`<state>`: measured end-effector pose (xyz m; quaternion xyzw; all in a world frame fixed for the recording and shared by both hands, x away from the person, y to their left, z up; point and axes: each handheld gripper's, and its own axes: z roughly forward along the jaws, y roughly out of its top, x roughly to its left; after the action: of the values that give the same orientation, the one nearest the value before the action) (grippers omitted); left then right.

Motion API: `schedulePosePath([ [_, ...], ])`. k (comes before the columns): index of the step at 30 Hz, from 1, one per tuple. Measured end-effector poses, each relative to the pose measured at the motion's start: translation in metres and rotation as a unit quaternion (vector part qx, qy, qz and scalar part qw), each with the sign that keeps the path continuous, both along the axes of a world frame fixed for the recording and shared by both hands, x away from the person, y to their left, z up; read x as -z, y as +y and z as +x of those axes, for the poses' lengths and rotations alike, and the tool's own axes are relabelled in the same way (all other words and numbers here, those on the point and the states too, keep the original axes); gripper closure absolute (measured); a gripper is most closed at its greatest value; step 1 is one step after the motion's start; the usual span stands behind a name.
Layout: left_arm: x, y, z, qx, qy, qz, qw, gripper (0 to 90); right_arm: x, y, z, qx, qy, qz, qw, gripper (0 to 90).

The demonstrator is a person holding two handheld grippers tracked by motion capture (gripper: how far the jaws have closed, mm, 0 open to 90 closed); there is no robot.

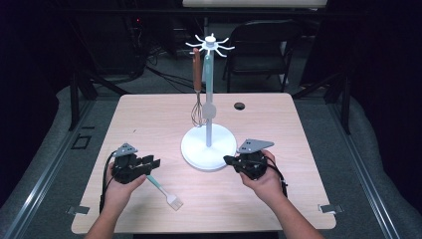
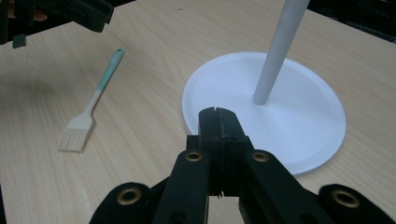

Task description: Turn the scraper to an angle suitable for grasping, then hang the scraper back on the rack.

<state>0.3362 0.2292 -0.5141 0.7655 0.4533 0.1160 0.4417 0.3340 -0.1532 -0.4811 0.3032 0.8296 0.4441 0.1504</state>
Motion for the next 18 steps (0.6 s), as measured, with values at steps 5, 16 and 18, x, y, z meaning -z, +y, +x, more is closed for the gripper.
schedulePosePath([
  [5, 0.004, -0.005, 0.0, 0.004, 0.004, 0.008, 1.0, 60.8, -0.012, 0.002, 0.003, -0.006, -0.011, 0.007, 0.9999, 90.0],
  [16, 0.006, -0.008, 0.0, 0.012, 0.016, -0.001, 0.9998, 60.7, -0.048, 0.002, 0.018, -0.018, -0.022, 0.035, 0.999, 90.0],
  [18, 0.006, -0.008, 0.0, 0.011, 0.016, -0.002, 0.9998, 60.3, -0.056, 0.002, 0.02, -0.023, -0.023, 0.037, 0.9988, 90.0],
])
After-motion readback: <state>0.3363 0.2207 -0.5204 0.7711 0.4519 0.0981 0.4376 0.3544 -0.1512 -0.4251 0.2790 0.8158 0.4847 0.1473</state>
